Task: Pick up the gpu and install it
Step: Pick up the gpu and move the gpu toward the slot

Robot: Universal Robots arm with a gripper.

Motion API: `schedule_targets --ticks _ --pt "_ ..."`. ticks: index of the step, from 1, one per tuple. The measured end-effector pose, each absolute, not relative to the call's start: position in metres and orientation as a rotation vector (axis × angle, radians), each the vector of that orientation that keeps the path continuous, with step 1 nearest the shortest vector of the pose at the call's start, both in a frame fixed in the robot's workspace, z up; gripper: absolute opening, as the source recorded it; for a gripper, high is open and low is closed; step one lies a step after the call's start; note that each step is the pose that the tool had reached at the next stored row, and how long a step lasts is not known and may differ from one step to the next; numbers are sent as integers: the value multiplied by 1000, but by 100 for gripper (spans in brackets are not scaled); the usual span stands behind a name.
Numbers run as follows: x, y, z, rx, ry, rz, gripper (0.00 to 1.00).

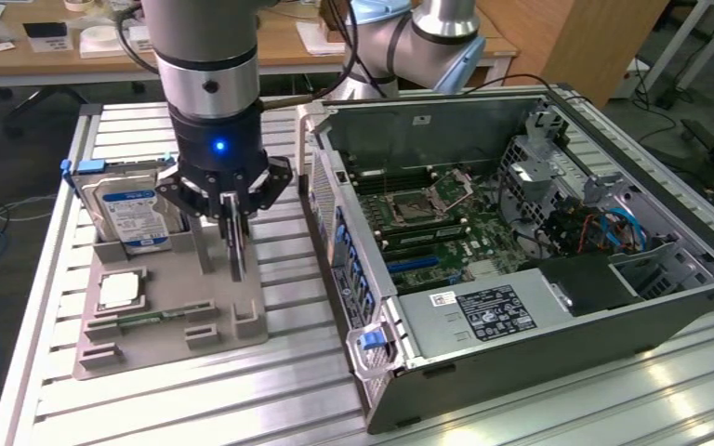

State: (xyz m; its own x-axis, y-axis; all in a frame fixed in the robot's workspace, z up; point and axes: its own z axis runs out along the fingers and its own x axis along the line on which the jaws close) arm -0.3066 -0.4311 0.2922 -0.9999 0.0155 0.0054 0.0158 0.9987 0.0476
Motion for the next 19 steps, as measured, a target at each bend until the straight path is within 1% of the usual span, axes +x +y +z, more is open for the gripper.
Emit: schedule_targets --ticks 19 --pt "-307 -431 321 -25 -3136 -75 28"
